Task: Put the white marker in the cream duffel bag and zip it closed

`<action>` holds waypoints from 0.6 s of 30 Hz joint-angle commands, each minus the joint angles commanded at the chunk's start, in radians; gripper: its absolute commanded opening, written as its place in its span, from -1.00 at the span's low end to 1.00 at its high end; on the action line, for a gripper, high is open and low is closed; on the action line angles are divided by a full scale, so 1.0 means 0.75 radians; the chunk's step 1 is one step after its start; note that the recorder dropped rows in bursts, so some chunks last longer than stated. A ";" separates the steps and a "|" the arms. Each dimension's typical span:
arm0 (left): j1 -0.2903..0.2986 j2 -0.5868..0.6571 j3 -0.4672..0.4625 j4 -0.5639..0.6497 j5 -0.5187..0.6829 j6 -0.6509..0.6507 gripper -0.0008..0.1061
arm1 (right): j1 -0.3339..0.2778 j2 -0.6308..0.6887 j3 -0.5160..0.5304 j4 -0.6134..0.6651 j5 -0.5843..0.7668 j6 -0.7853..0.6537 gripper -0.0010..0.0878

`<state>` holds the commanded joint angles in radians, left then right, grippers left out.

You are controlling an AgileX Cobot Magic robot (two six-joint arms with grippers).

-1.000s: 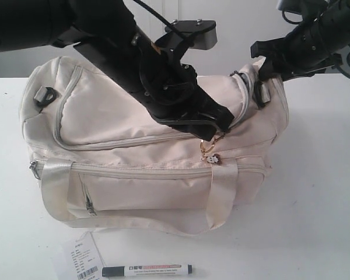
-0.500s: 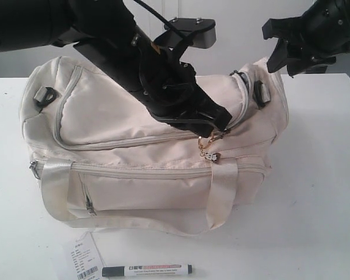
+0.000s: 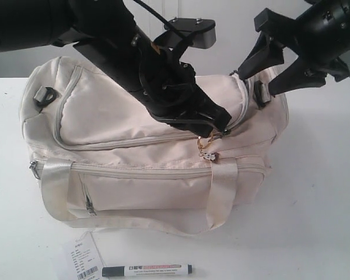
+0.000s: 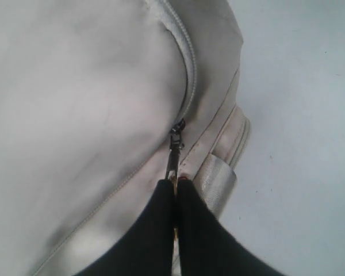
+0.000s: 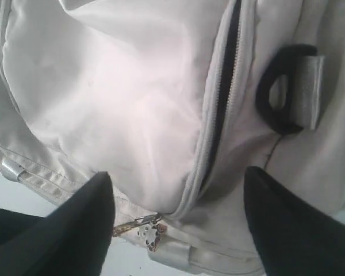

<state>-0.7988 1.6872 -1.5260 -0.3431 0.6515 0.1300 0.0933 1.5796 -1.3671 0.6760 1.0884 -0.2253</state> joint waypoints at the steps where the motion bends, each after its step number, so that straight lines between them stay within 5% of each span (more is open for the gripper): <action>1: 0.000 0.000 0.000 0.000 0.002 0.000 -0.99 | 0.020 0.000 0.023 0.000 -0.027 0.000 0.39; 18: 0.000 -0.042 0.000 0.004 -0.014 0.000 -0.99 | 0.076 0.076 0.040 -0.024 -0.122 0.003 0.10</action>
<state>-0.7988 1.6558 -1.5260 -0.3401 0.6409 0.1300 0.1506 1.6365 -1.3369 0.6578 0.9966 -0.2228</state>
